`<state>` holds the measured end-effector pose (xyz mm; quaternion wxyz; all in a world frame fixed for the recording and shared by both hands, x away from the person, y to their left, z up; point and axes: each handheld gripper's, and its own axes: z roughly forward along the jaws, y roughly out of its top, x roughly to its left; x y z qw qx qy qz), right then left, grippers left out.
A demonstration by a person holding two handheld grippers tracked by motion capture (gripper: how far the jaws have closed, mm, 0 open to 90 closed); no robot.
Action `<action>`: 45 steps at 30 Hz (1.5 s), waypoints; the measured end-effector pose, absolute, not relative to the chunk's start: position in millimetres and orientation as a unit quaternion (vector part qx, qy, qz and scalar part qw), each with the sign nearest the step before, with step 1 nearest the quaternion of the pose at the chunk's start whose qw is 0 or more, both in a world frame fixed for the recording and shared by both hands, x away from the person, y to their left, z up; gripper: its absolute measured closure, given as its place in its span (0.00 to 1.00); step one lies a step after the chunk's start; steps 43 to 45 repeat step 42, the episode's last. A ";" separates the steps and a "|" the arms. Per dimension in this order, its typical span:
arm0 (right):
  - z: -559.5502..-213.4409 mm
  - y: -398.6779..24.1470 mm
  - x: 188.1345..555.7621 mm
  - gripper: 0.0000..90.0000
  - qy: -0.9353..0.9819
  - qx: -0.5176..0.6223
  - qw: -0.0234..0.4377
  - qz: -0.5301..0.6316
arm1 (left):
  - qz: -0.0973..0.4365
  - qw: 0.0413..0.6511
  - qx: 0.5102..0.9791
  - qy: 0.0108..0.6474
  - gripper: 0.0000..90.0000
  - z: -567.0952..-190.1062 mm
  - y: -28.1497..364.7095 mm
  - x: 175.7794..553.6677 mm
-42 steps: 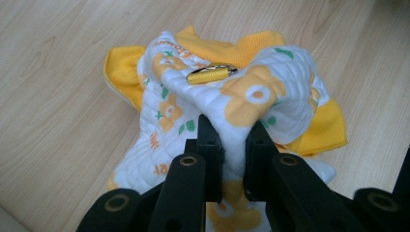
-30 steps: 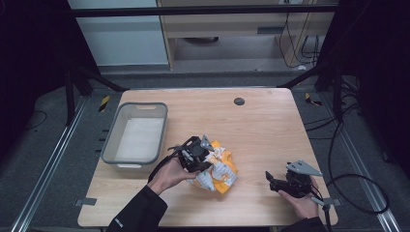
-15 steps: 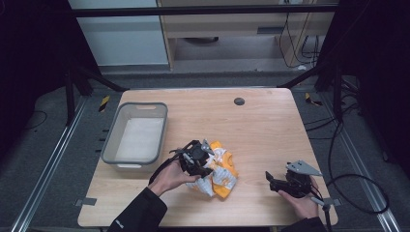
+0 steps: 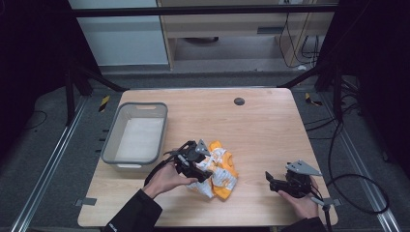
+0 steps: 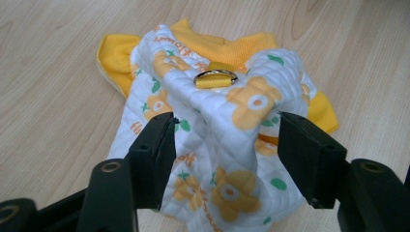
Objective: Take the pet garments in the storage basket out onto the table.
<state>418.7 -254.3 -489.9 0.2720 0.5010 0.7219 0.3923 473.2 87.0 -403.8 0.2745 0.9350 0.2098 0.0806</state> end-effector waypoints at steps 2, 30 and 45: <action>-489.9 -254.3 418.6 0.12 0.722 0.501 0.273 0.392 | 0.084 0.279 0.933 0.212 0.41 -401.9 91.4 471.2; -490.7 -254.6 418.8 0.12 0.722 0.502 0.275 0.388 | 0.158 0.373 0.863 0.301 0.35 -410.9 177.2 434.4; -491.1 -254.0 417.7 0.11 0.723 0.501 0.276 0.387 | 0.167 0.402 0.829 0.350 0.38 -432.3 212.5 412.6</action>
